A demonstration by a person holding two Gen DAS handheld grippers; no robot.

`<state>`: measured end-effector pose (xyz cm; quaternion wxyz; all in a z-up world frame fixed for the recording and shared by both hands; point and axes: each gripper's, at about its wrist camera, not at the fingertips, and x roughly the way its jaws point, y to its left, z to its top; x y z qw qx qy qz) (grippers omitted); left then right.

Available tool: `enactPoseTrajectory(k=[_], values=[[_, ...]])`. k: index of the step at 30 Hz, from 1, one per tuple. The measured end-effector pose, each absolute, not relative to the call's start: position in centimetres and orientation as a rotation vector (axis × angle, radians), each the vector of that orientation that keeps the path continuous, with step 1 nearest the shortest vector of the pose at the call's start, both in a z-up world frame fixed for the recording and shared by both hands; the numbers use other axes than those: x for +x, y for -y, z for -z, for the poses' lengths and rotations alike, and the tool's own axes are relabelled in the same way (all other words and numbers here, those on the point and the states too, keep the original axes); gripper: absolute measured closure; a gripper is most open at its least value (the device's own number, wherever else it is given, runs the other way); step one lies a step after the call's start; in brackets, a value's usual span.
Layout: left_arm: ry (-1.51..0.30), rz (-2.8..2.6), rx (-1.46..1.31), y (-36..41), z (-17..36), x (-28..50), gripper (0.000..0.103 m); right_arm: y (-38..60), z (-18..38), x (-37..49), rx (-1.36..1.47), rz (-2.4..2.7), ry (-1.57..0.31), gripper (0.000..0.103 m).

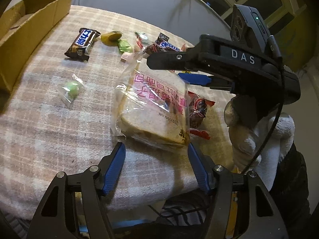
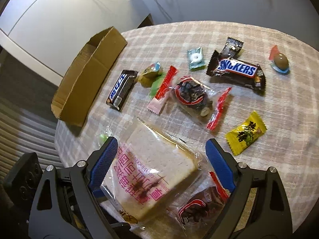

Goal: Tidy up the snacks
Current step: 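Move the left gripper to the bagged bread slice and close on it, then carry the bread bag with the left gripper into the cardboard box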

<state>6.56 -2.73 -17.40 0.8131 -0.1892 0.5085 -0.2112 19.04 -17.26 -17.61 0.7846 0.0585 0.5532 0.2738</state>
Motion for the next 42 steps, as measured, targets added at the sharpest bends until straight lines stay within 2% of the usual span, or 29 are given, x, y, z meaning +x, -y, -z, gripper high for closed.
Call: enactPoseTrajectory(k=[2,7,13,27,34,42], values=[[-1.069,0.437,-0.415,2.8,17.4,6.5,0.039,17.3,17.6,19.1,0.113,-0.608,-1.210,0.012],[-1.014,0.367,-0.397,3.3,17.2,6.8,0.042,17.5,17.8,19.2,0.052,-0.636,-1.265,0.027],[-0.995,0.317,-0.351,3.1,17.2,8.5,0.042,18.8,18.3,18.9,0.069,-0.700,-1.307,0.034],[-0.998,0.256,-0.343,3.4,16.4,9.0,0.045,18.0,18.9,20.5,0.062,-0.799,-1.309,0.035],[-0.994,0.236,-0.334,4.1,15.6,9.8,0.045,18.3,17.8,19.9,0.034,-0.766,-1.304,0.041],[-0.925,0.249,-0.274,3.8,13.3,9.0,0.045,18.7,15.3,19.1,0.082,-0.760,-1.232,0.042]])
